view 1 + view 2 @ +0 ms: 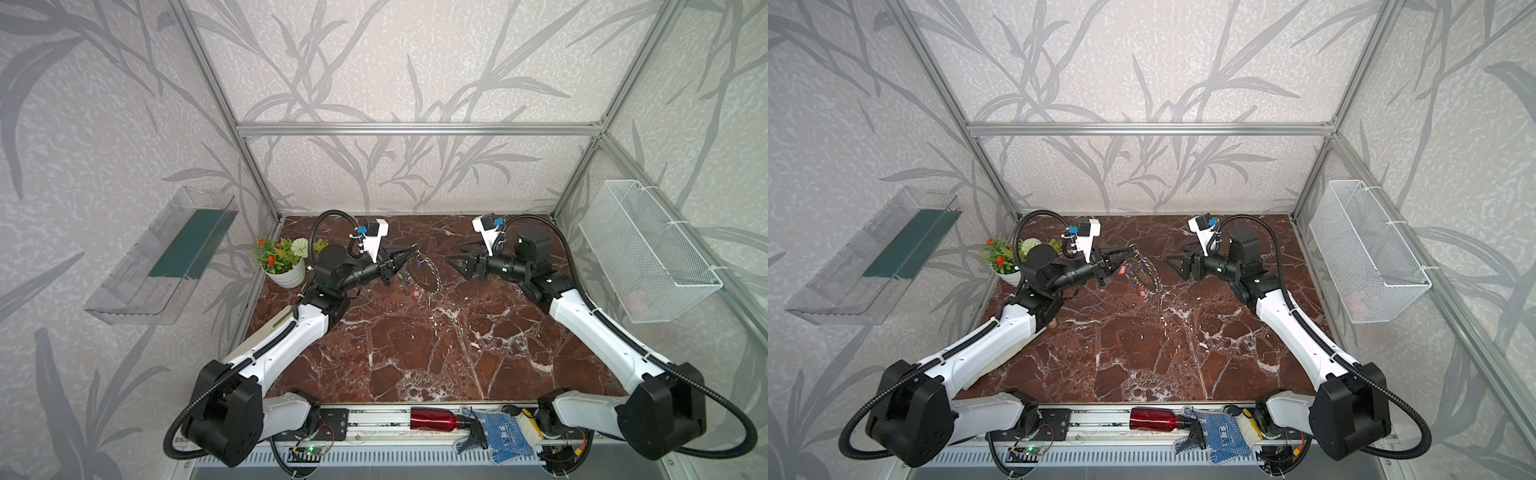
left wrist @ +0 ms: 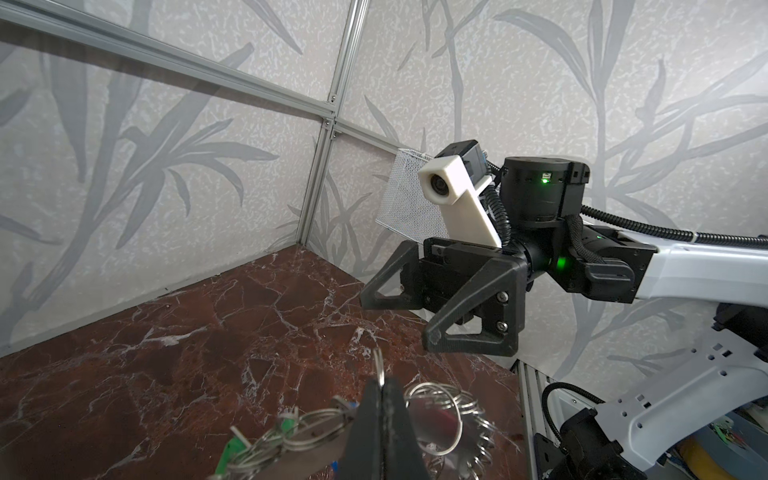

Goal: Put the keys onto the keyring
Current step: 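Open the right gripper and draw it back while the left gripper holds the plate, then lower the key plate with the left gripper and release it on the table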

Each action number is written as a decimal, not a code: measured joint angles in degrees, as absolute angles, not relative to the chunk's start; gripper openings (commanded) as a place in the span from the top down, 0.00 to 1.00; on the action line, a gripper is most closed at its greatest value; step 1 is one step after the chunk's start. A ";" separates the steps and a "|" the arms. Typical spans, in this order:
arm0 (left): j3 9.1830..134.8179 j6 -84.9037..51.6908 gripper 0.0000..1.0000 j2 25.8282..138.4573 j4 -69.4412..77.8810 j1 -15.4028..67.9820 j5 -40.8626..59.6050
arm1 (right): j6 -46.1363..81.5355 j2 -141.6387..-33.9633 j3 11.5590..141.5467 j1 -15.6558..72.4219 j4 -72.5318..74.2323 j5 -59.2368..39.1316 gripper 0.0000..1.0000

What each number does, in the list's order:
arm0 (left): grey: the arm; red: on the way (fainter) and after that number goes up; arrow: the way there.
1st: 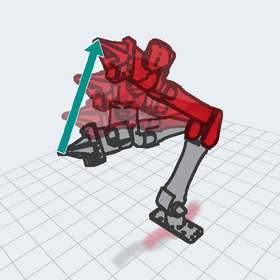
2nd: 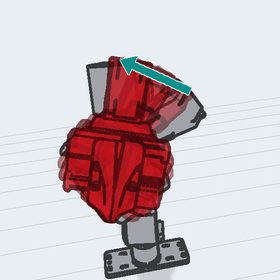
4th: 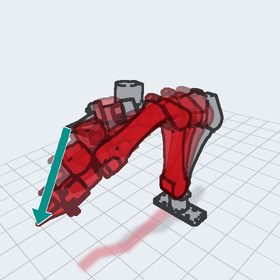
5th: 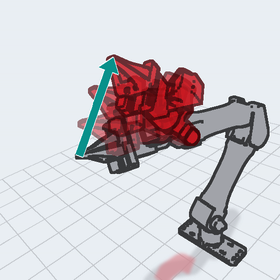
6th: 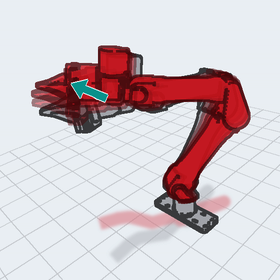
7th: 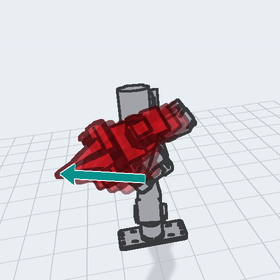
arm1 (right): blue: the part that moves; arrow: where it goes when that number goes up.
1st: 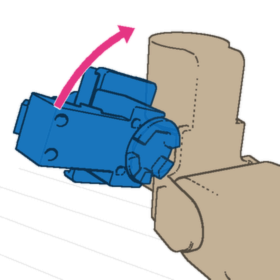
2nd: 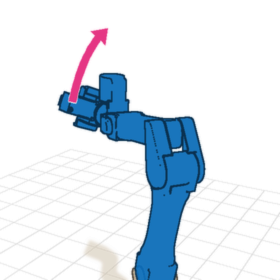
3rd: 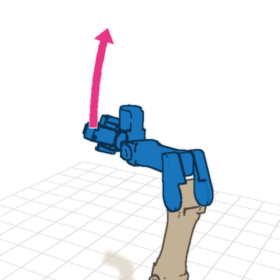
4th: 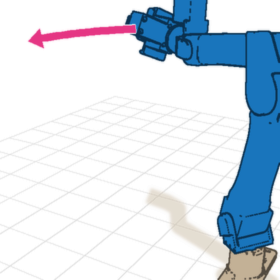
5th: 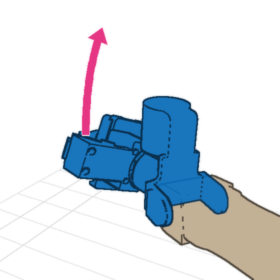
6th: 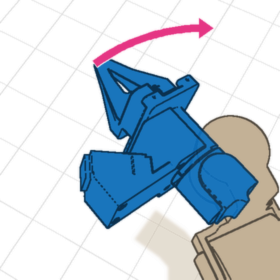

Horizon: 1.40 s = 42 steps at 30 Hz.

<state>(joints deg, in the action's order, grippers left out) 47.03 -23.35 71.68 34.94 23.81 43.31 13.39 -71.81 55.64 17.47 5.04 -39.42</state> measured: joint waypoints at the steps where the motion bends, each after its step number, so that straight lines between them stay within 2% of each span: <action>1: 47.05 -23.16 1.00 71.77 34.06 23.83 42.96 | 15.03 -71.13 54.48 16.38 6.07 -38.59 0.03; 7: 49.78 -22.04 1.00 74.54 27.35 23.83 40.93 | 23.59 -70.32 50.11 10.11 9.98 -35.16 0.01; 13: 55.57 -20.23 1.00 80.36 19.09 24.01 38.11 | 26.44 -69.28 46.74 9.67 9.91 -31.44 0.01; 26: 72.99 -21.56 1.00 102.32 14.17 27.27 34.68 | 27.18 -69.10 46.70 9.47 9.76 -30.52 0.01; 31: 73.10 -22.57 1.00 104.79 15.25 28.51 34.04 | 27.24 -69.10 46.70 9.47 9.76 -30.96 0.01; 35: 67.24 -22.72 0.99 103.35 17.37 28.62 33.06 | 27.22 -69.14 46.70 9.47 9.76 -31.14 0.01; 42: 53.23 -24.18 0.72 97.84 19.73 27.66 30.89 | 27.68 -70.15 46.68 9.47 10.28 -31.64 0.01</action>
<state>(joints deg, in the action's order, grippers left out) 53.23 -24.18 97.84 19.73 27.66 30.89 27.68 -70.15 46.68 9.47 10.28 -31.64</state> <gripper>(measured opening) 0.224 0.990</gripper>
